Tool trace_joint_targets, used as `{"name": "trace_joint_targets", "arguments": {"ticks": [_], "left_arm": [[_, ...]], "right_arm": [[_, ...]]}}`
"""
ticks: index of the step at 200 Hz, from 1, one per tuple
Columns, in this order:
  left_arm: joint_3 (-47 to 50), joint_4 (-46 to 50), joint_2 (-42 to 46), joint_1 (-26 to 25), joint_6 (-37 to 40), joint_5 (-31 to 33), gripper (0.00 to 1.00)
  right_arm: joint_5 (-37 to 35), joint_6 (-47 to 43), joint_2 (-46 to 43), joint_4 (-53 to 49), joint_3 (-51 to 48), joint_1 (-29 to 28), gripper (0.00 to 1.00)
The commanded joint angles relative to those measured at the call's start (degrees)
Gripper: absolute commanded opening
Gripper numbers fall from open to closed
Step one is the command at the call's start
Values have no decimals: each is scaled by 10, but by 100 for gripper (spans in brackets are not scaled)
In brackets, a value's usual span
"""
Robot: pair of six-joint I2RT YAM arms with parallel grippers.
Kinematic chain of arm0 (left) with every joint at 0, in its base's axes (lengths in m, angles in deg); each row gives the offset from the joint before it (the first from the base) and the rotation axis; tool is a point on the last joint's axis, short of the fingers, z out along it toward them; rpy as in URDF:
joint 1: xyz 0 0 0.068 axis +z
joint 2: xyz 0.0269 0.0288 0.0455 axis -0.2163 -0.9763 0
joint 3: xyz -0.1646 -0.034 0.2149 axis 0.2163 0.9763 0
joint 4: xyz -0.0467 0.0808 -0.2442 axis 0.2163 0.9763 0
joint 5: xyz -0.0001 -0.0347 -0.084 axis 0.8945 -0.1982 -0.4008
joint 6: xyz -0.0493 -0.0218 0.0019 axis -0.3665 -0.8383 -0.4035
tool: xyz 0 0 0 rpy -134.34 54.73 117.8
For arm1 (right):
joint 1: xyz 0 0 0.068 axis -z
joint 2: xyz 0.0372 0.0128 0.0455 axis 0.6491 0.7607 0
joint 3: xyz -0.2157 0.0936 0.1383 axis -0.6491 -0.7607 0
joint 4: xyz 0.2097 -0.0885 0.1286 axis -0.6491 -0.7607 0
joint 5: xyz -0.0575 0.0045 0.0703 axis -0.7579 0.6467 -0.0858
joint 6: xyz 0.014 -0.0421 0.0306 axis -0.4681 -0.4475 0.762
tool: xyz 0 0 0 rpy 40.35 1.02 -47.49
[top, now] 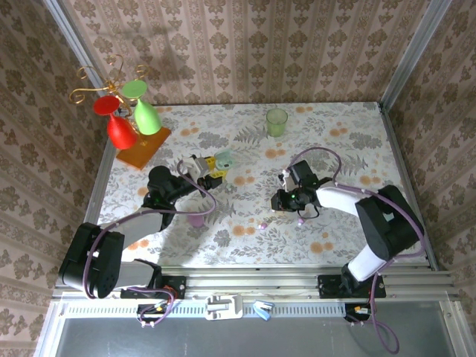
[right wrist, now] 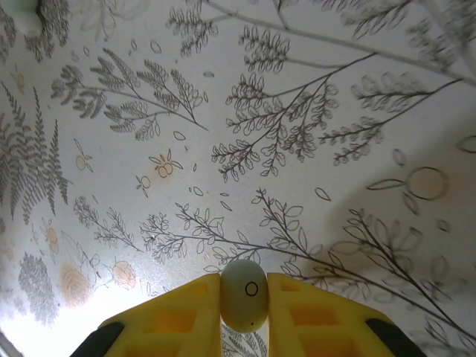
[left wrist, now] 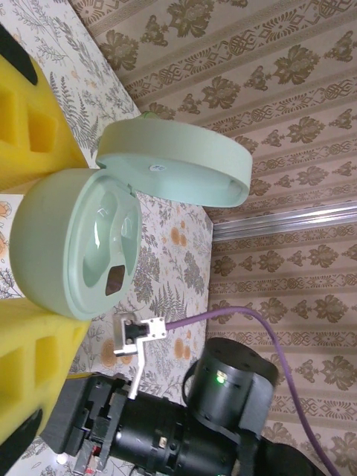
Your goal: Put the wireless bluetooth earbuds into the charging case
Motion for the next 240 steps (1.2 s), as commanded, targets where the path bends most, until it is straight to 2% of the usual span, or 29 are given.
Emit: {"name": "trace_joint_targets", "arguments": {"ticks": [1,31,48,81,154,240], "left_arm": [[7,-32,-4,-4,7,-1,22],[9,-39,-10,-5,5,-2,22],[9,-40,-9,-5,5,-3,22],[9,-45,-11,-6,4,-6,22],[11,-42,-7,-7,4,-4,22],[7,-46,-14,-8,4,-7,22]], "right_arm": [[-126,62,-52,-47,-6,-11,19],[-249,132,-102,-88,-3,-46,21],[-323,187,-103,-148,23,-60,21],[-432,217,-90,-233,78,-105,22],[-473,259,-43,-285,140,-128,19],[-452,240,-5,-306,175,-128,18]]}}
